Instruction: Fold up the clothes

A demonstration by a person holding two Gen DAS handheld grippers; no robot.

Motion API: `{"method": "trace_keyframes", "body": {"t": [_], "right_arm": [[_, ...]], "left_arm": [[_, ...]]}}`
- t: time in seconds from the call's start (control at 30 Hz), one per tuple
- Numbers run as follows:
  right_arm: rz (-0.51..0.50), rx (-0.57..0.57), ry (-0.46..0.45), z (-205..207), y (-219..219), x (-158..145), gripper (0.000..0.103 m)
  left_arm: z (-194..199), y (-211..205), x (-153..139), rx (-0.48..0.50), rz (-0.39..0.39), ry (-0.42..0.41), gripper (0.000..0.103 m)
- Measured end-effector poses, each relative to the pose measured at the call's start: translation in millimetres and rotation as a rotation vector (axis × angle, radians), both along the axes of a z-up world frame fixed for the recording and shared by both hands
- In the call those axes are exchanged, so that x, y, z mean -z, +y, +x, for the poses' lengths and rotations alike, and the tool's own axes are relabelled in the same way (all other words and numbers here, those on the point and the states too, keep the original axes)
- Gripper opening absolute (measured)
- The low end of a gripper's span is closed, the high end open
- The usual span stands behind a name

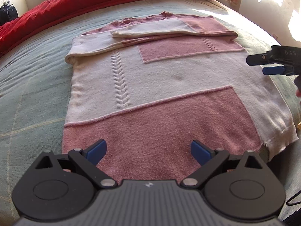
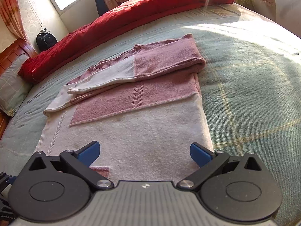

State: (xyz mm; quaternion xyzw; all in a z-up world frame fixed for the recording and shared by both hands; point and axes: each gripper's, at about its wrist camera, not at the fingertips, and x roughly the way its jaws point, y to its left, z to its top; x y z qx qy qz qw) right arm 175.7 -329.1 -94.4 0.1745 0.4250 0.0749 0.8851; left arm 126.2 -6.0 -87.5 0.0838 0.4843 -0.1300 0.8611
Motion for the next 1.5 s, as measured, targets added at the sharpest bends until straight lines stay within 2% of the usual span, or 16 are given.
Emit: {"method": "trace_keyframes", "body": {"t": [0.17, 0.33, 0.53, 0.67, 0.8, 0.93, 1.1, 1.27, 1.37, 1.5], "right_arm": [[0.016, 0.046, 0.041, 4, -12, 12, 0.103], [-0.063, -0.022, 0.038, 0, -9, -2, 0.103], [-0.190, -0.157, -0.035, 12, 13, -39, 0.103], [-0.253, -0.261, -0.022, 10, 45, -38, 0.103], [-0.281, -0.341, 0.026, -4, 70, -15, 0.103], [-0.325, -0.371, 0.100, -20, 79, 10, 0.103], [-0.367, -0.405, 0.115, -32, 75, 12, 0.103], [-0.374, -0.454, 0.057, -28, 73, -16, 0.103], [-0.384, -0.555, 0.030, -28, 82, -28, 0.103], [-0.441, -0.636, -0.012, -35, 101, -30, 0.103]], "left_arm": [[5, 1, 16, -0.006, 0.002, 0.057, 0.096], [7, 5, 16, -0.011, -0.020, 0.071, 0.096], [7, 4, -11, 0.005, -0.030, -0.007, 0.096], [3, 0, -13, 0.020, -0.022, -0.008, 0.096], [-5, -2, 1, 0.045, -0.021, 0.037, 0.096], [-19, -3, 12, 0.059, 0.018, 0.067, 0.096], [-36, -2, 20, 0.094, 0.042, 0.090, 0.096], [-42, 0, 2, 0.134, 0.045, 0.050, 0.096], [-40, -4, -2, 0.148, 0.064, 0.018, 0.096], [-37, -10, 12, 0.159, 0.047, 0.062, 0.096]]}}
